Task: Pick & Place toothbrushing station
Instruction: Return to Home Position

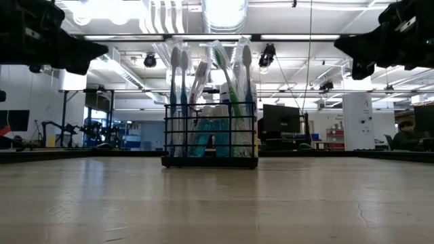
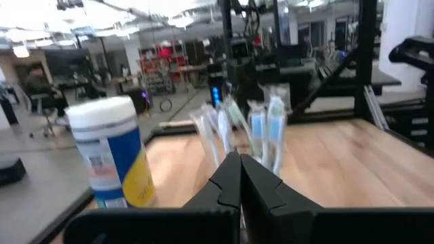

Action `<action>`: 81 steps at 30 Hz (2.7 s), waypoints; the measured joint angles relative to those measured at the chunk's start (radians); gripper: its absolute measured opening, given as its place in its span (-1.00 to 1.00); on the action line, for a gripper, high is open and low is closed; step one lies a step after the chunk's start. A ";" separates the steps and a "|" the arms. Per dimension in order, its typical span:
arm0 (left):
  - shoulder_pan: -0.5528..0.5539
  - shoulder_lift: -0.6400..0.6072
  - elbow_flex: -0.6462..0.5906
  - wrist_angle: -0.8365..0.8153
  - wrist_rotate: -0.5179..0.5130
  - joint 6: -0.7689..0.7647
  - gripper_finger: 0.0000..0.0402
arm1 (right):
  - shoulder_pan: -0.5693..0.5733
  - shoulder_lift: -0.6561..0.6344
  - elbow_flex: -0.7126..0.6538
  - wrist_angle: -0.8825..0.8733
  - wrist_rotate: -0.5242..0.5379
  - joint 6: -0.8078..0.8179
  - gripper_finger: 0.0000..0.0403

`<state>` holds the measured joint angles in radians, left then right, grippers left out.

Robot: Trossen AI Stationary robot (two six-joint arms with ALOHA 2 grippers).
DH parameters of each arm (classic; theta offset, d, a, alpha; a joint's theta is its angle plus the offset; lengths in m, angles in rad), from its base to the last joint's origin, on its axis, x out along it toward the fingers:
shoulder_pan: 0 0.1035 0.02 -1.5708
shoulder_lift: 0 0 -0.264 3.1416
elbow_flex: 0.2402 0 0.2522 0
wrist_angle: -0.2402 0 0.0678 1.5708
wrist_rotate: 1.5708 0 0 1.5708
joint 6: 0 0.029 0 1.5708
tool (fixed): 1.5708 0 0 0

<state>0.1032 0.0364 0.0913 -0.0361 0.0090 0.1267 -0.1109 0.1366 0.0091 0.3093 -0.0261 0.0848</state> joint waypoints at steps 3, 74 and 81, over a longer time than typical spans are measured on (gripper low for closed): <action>0.000 -0.002 -0.022 -0.009 0.001 -0.004 -1.00 | -0.018 0.002 0.000 -0.012 0.001 0.008 -0.96; 0.000 -0.014 -0.085 0.029 -0.017 -0.086 -0.83 | -0.034 0.016 0.000 -0.022 0.000 0.046 -0.96; 0.000 -0.014 -0.085 0.029 -0.017 -0.086 -0.83 | -0.034 0.016 0.000 -0.022 0.000 0.046 -0.96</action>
<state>0.1028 0.0223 0.0063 -0.0071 -0.0078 0.0402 -0.1448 0.1524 0.0093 0.2874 -0.0257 0.1310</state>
